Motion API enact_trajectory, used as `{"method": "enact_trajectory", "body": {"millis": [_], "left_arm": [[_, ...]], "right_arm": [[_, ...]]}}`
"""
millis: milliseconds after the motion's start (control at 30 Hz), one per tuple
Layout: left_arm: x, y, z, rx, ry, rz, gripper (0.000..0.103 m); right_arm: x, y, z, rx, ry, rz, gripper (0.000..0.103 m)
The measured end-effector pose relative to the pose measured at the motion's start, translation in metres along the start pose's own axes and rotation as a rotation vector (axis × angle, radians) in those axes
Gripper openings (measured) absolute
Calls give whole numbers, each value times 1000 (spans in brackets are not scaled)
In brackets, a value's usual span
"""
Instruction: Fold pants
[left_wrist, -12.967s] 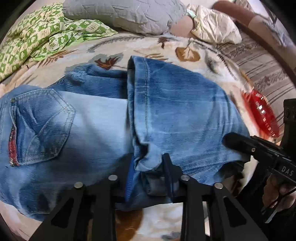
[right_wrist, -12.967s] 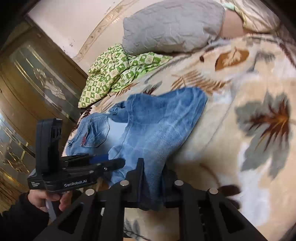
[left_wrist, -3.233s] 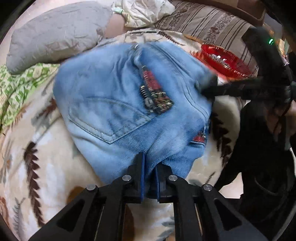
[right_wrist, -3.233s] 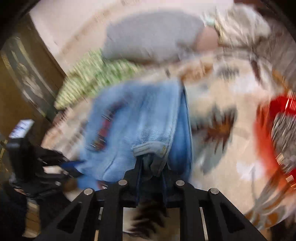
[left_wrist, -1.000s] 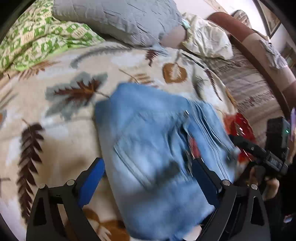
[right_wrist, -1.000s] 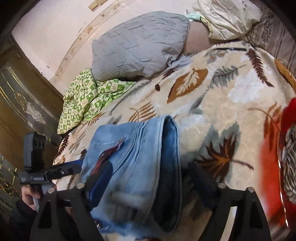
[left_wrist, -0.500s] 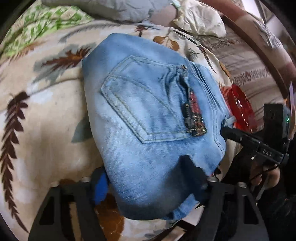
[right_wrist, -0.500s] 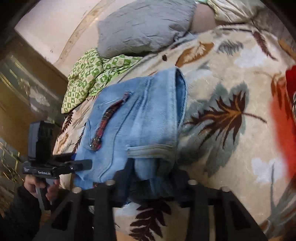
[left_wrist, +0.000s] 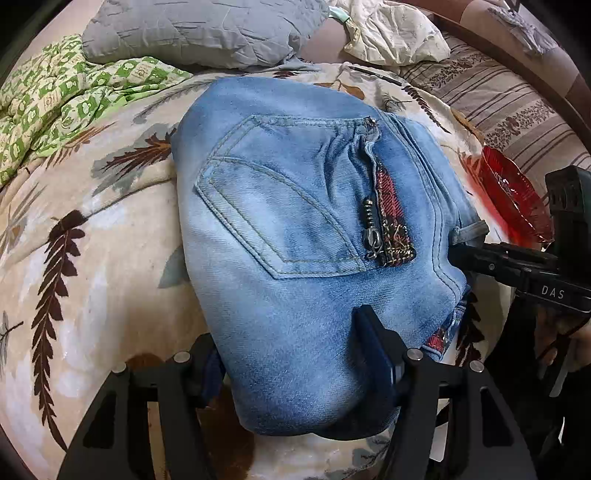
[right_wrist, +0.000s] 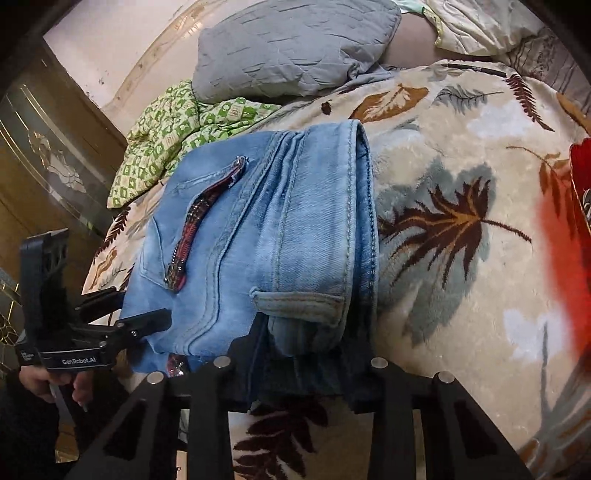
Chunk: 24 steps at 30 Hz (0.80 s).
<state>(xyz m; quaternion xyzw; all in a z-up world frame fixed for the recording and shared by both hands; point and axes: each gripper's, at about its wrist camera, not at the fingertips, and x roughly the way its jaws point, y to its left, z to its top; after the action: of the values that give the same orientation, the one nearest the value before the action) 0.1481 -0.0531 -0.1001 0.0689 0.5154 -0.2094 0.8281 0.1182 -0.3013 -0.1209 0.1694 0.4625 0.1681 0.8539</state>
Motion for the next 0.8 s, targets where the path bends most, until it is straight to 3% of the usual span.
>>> {"method": "enact_trajectory", "body": {"millis": [400, 500, 567, 700, 800], "left_arm": [[-2, -7, -1, -23, -34, 40, 69], [-14, 0, -4, -83, -70, 28, 81], [-27, 4, -4, -98, -104, 73, 93], [-57, 5, 2, -118, -185, 151, 99], [-78, -2, 7, -105, -265, 149, 103]], "right_arm": [[-1, 2, -2, -2, -14, -22, 38], [-7, 4, 0, 2, -21, -33, 51], [-17, 5, 0, 11, -32, -60, 82], [-45, 10, 3, -3, -100, -157, 86], [-62, 13, 10, -4, -142, -213, 87]]}}
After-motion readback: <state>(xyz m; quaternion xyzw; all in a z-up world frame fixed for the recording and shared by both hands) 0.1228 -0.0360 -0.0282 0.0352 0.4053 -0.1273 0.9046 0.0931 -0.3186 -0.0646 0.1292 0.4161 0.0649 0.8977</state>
